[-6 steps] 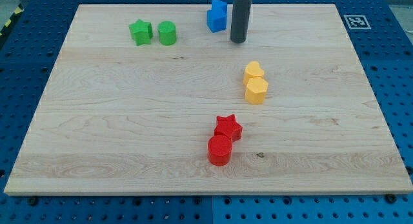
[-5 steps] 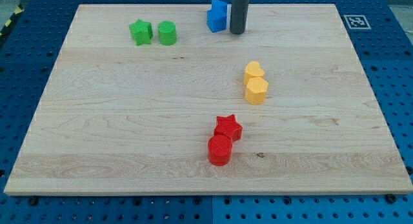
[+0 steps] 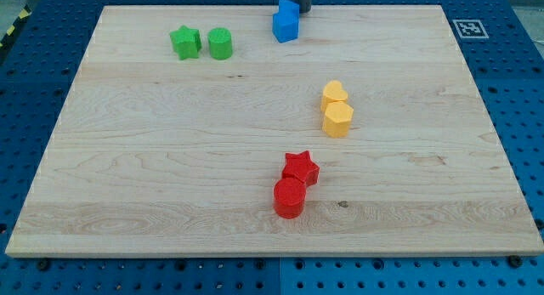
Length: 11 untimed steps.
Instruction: Move the blue cube above the red blocks
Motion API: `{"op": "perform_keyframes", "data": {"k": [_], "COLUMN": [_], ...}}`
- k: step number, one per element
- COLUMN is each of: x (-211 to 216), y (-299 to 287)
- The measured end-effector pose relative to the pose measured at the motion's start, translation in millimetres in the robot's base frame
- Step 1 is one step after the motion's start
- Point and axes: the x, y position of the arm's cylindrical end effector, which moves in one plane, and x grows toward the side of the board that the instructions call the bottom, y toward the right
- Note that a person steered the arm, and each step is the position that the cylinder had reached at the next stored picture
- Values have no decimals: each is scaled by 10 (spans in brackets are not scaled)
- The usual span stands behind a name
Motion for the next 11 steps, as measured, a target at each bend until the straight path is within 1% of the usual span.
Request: {"op": "perform_keyframes", "data": {"k": [1, 3, 6, 8, 11], "x": [12, 14, 48, 395, 713], "y": [-1, -312, -352, -302, -148]}}
